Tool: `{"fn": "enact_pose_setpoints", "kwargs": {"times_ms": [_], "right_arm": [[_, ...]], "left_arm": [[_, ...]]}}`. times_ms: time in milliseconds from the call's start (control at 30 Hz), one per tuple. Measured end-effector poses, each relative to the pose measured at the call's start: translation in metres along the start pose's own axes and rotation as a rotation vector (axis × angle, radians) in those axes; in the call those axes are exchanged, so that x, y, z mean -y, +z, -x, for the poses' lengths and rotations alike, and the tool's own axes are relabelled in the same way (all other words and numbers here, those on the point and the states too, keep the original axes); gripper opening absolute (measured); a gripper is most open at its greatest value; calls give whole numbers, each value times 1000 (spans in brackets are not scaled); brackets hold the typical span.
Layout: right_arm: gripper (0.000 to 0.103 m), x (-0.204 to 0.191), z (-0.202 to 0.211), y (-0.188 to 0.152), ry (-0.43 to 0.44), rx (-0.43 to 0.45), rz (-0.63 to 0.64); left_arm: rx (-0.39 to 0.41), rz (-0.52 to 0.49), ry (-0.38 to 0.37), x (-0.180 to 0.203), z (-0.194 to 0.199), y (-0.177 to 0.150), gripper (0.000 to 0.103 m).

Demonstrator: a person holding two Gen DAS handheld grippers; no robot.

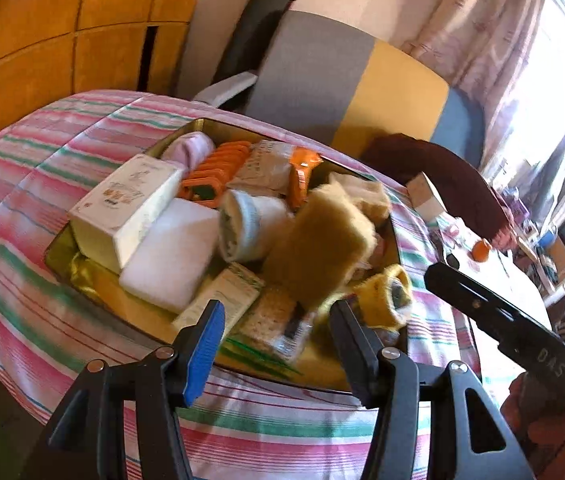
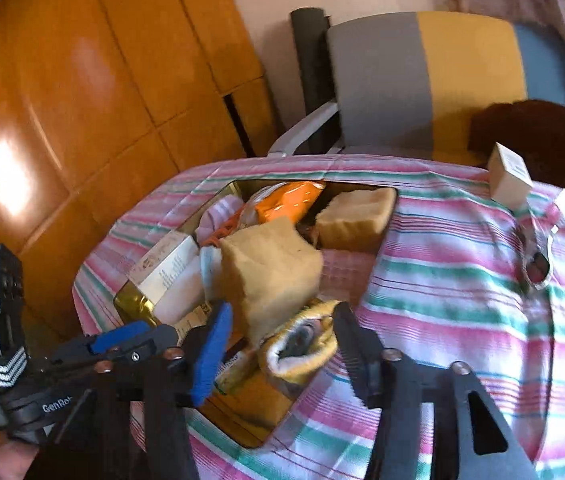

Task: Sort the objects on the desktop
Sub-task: 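Open both tools to release the box and sponge into the tray, then move both tools back toward the tongs and orange on the cloth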

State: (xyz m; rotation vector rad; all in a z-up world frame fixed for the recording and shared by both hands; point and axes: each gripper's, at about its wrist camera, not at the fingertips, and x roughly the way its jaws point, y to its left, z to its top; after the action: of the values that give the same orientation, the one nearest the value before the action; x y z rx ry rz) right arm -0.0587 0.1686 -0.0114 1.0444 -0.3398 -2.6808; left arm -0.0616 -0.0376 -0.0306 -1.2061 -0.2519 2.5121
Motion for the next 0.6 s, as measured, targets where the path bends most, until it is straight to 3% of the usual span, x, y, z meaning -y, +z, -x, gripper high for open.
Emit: {"fn": "enact_pose_setpoints", "kwargs": {"times_ms": [367,600], "right_arm": [[56,44,17,-17,-31,2,-90],[57,99,38,-30,-79,30,-208]], "left_arm": [[-32,-112,-13,54,-5,-1,56],[-55,-216,-5,104,-21,3,56]]}}
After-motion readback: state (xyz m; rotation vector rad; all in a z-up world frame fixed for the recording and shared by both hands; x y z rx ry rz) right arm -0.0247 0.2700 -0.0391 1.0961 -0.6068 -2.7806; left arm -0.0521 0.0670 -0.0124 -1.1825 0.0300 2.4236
